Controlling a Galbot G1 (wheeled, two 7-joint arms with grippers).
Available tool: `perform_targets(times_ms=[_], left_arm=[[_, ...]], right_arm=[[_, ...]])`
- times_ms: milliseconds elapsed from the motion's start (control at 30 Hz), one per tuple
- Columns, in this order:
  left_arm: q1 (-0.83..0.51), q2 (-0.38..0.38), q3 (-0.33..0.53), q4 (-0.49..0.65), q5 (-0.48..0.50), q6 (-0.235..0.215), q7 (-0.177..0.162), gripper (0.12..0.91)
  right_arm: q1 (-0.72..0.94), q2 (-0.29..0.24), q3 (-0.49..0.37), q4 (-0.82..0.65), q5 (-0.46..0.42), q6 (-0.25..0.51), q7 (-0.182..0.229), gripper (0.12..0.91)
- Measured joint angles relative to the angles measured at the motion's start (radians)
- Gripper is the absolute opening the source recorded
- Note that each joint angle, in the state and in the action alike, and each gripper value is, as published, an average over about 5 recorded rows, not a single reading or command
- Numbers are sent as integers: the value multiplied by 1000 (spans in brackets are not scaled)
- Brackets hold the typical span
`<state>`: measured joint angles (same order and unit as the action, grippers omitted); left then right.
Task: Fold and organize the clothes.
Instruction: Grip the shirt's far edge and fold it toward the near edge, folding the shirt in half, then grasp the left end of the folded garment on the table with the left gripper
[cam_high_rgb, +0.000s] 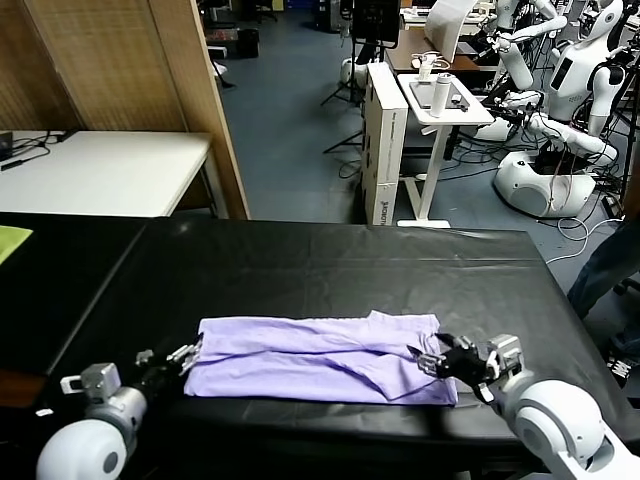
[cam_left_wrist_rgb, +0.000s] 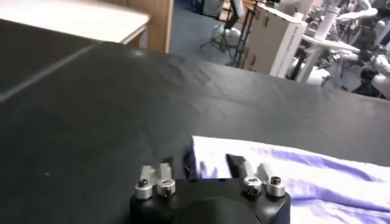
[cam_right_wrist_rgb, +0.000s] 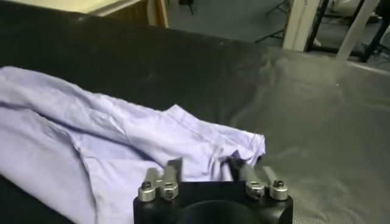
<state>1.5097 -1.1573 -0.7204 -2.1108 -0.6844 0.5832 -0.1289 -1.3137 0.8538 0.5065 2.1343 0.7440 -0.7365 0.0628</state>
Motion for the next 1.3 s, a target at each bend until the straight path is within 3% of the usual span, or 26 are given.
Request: perform_targets(times_ms=[400,767,967,1033,1167,1233,1300], left_arm=[[-132,-26,76,93,29,-1,1,907],[-174,-44,109,171,39,-1,10,907],[-179,-46,111,191,44,-3,16,894],[-180,-45,111,193,44,-4,18,859],[-178,-44,111,194,45,-7,26,663],[-178,-44,112,194,46,-8,28,550],[-181,-45,112,195,46,-9,29,417]], right_arm=[[120,120,-44,-168,-58,20,37,907],[149,191,-62,-260,-85,44,30,883],[152,204,-68,-274,-97,49,18,693],[154,206,-68,-279,-102,52,13,566],[154,211,-68,-286,-108,61,8,306],[153,216,-66,-286,-109,68,11,209],[152,222,-63,-287,-109,84,21,170]])
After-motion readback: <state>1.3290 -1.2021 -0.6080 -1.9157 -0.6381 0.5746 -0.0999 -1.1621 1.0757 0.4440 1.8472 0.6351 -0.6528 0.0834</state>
